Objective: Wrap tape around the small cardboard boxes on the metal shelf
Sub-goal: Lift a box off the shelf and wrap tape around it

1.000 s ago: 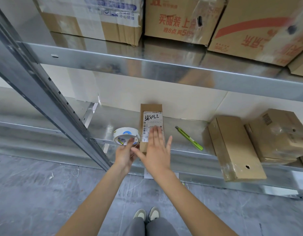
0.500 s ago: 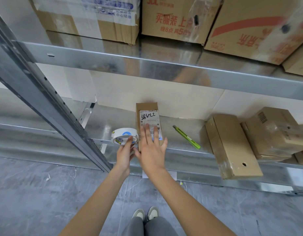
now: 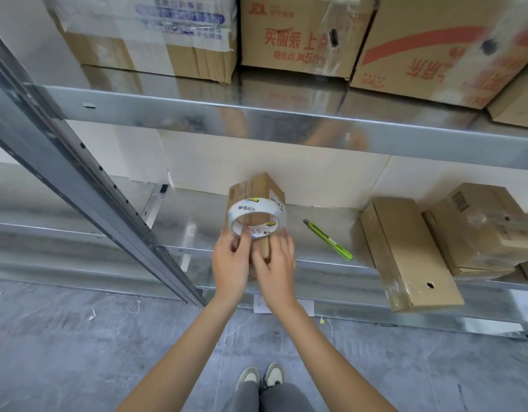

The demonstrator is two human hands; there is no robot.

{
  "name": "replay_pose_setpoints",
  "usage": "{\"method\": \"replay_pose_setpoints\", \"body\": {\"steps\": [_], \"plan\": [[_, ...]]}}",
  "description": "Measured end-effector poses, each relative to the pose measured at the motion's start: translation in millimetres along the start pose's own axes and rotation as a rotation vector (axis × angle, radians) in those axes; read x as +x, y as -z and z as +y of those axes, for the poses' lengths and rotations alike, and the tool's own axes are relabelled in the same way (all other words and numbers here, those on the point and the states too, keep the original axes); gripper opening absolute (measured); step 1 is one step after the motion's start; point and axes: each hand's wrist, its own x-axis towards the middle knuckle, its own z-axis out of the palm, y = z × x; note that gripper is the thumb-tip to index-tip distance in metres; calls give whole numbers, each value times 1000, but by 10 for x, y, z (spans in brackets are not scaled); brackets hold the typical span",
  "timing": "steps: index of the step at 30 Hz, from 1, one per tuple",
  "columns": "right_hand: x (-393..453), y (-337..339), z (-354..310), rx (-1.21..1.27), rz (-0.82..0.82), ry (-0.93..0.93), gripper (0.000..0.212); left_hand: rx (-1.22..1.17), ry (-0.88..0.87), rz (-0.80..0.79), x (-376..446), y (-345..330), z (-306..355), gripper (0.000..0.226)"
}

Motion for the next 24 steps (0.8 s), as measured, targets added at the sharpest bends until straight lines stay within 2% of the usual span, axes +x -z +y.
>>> {"method": "replay_pose_setpoints", "body": {"steps": [2,4,5,7,10,12,13,14,16,19,24], "plan": [[-55,-15,95,235,104,-61,37,162,-183,11,-53,-103,66,25],[-66,-13,211,406,108,-218,23,317,-290,-41,-94,-234,68,21],[-55,0,266,445,100,-300,20,422,-283,-89,-102,-312,27,17],[-23,37,426,539,100,-463,8,677,-215,-192,-138,-469,-20,23],[37,42,484,606,138,-572,17,895,-171,-267,-127,-567,-2,33],[29,13,445,583,146,-501,11,868,-187,-270,-57,-513,62,29],[21,-14,434,583,153,-475,16,754,-203,-261,-9,-450,75,25],[18,-18,407,589,146,-469,29,606,-208,-250,39,-355,98,22],[4,-12,369,569,135,-417,57,375,-182,-196,154,-126,154,33],[19,-23,373,536,130,-371,69,375,-192,-105,325,228,101,45],[18,-50,387,522,129,-385,70,405,-198,-167,390,436,-27,37]]}}
